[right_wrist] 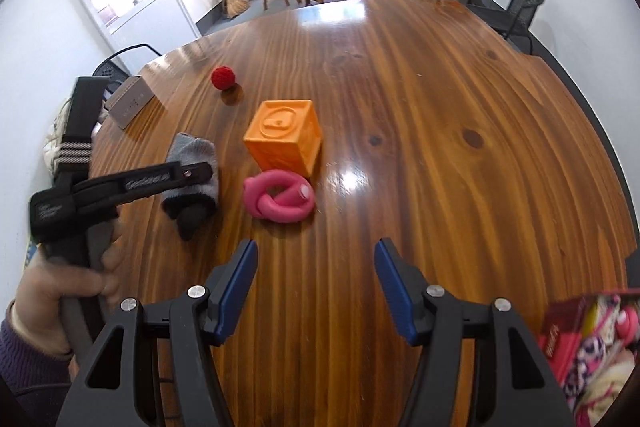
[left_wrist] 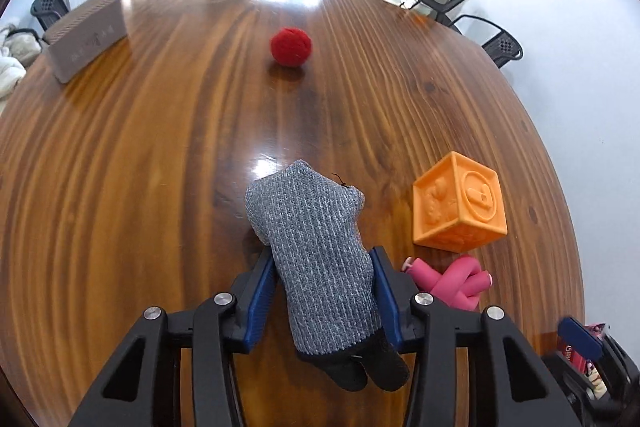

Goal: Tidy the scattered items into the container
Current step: 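Grasp the grey knit sock with the left tool while the right tool grasps the pink foam knot, then carry the grey sock and pink knot into the box and open both tools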

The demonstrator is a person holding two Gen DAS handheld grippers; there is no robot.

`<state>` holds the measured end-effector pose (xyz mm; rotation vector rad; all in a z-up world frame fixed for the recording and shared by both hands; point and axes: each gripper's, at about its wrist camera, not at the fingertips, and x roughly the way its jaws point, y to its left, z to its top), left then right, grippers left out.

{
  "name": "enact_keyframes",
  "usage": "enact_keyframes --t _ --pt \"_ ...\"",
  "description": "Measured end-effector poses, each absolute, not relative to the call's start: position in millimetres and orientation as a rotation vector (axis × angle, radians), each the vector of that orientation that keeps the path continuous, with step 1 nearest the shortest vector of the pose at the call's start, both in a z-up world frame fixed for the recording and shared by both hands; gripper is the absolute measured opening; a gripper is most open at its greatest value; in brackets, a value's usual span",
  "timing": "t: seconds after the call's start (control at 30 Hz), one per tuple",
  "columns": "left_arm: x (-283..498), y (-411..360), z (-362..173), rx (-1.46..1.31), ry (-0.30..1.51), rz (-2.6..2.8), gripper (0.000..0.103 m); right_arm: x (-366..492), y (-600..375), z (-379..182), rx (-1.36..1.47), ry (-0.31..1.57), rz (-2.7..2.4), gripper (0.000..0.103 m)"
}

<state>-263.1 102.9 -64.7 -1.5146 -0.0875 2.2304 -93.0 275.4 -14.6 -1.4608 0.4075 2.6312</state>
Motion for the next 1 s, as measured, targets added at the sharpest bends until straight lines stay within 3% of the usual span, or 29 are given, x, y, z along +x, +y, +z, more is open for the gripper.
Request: enact_keyframes --t 0.13,0.27,0.53,0.63,1.0 --pt "-258.2 76.5 -51.2 -1.492 -0.123 2.266 0.048 -124.5 264.8 -31.0 -1.530 0.379 2.647 0.065" --pt "-252.1 57.9 -45.0 -1.497 -0.159 2.278 0.048 -150.8 253.3 -44.2 -1.576 0.312 2.654 0.072" --pt "-234.7 50.4 -40.3 -1.502 -0.176 2.270 0.048 -183.8 245.1 -68.9 -1.647 0.211 2.611 0.072" --pt "-225.5 51.1 -36.7 -1.504 -0.172 2.265 0.048 -184.6 246.9 -73.8 -1.676 0.247 2.599 0.067" --pt "-169.9 85.3 -1.2 -1.423 -0.087 2.233 0.048 -105.8 261.0 -12.3 -1.526 0.364 2.714 0.066"
